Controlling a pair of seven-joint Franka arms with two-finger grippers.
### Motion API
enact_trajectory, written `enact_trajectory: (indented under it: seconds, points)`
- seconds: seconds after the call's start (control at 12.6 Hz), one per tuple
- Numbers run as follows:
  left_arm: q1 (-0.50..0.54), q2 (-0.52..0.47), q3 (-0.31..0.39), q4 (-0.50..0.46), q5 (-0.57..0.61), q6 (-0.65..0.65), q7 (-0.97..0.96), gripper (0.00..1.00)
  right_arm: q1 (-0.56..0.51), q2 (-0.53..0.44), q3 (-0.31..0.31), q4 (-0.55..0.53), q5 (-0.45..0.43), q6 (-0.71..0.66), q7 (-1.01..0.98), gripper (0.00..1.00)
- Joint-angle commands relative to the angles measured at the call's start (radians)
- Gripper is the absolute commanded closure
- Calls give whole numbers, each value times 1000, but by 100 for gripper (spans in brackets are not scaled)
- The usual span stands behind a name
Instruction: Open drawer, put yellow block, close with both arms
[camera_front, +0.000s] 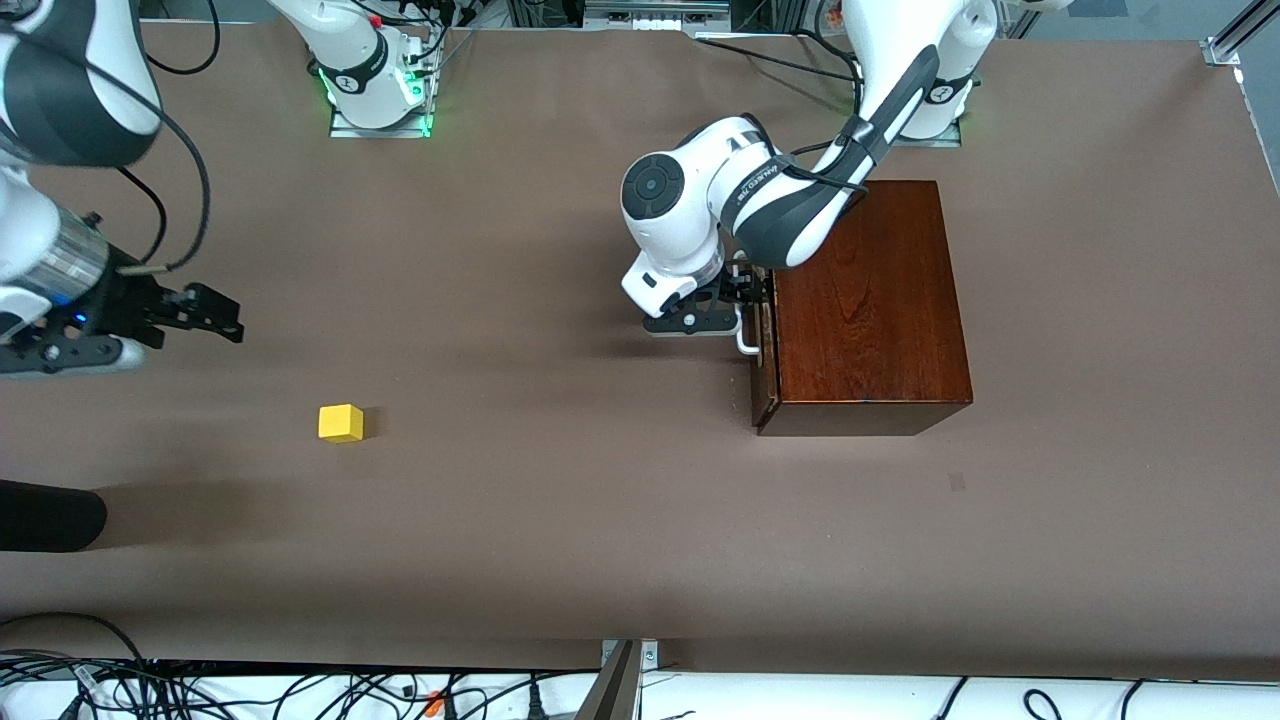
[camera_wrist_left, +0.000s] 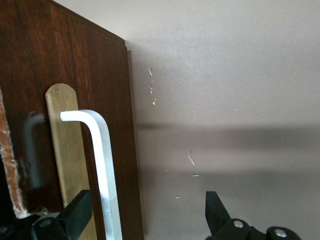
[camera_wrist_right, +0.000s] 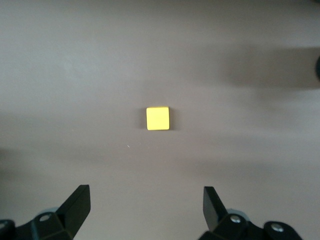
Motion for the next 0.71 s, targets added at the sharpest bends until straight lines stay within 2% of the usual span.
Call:
enact_trajectory:
  seconds: [0.0, 0.32, 0.63]
  points:
    - [0, 4, 1, -5, 32, -12, -22, 0, 3, 82, 8, 12, -18, 38, -2, 0]
    - [-1, 7, 1, -5, 32, -6, -26, 0, -5, 210, 7, -15, -13, 170, 6, 0]
    - [-4, 28, 1, -3, 33, 5, -37, 0, -11, 293, 5, -53, -10, 288, 6, 0]
